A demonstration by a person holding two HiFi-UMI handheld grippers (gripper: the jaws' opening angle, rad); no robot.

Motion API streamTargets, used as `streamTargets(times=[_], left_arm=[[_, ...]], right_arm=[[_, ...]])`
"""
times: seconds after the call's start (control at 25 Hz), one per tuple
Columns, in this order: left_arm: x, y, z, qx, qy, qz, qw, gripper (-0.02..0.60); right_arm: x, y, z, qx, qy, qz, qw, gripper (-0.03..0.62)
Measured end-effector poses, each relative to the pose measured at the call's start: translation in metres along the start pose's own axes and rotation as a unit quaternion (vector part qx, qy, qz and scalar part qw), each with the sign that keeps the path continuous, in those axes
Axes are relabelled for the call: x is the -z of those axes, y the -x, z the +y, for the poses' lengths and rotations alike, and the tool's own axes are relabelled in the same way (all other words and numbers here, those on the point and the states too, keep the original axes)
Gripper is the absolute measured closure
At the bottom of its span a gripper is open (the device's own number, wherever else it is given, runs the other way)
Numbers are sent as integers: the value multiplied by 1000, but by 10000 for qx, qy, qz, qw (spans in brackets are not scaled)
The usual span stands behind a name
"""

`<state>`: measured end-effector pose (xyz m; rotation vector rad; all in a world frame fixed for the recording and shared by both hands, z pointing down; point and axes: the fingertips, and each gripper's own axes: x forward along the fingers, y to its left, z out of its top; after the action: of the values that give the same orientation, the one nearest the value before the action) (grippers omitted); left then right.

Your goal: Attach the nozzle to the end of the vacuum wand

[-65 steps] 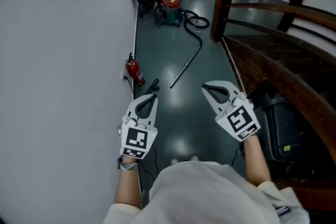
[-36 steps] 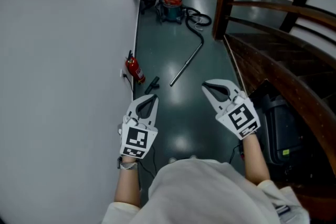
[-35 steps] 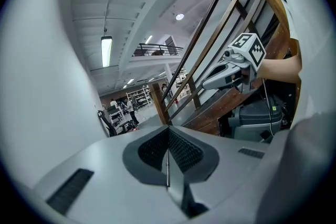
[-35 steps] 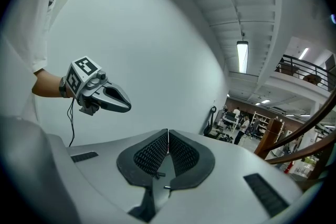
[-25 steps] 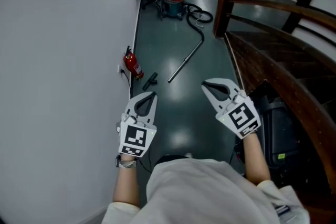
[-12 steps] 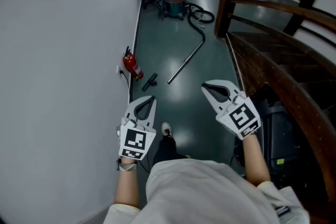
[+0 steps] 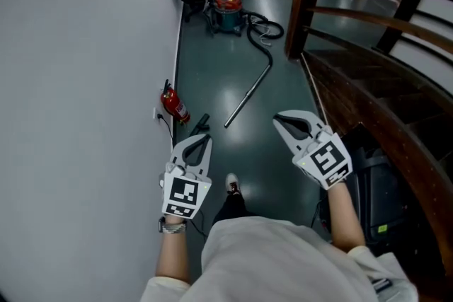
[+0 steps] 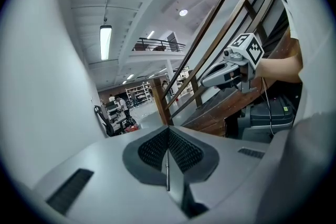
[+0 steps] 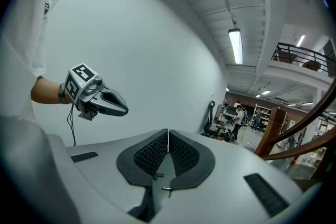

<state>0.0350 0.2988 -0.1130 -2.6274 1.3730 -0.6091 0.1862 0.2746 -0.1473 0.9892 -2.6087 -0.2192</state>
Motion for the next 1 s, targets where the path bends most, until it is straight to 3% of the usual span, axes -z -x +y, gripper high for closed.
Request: streamTargets(times=[0.32,1.0], left_arm=[[2,-41,64,33,73,-35,10000,581],[18,-74,139,36,191,-18,9998,581]], right_arm=[[-13,-63,-31,-32,65,63,10000,565],[-27,-141,-48,-320,260,211,9989,565]])
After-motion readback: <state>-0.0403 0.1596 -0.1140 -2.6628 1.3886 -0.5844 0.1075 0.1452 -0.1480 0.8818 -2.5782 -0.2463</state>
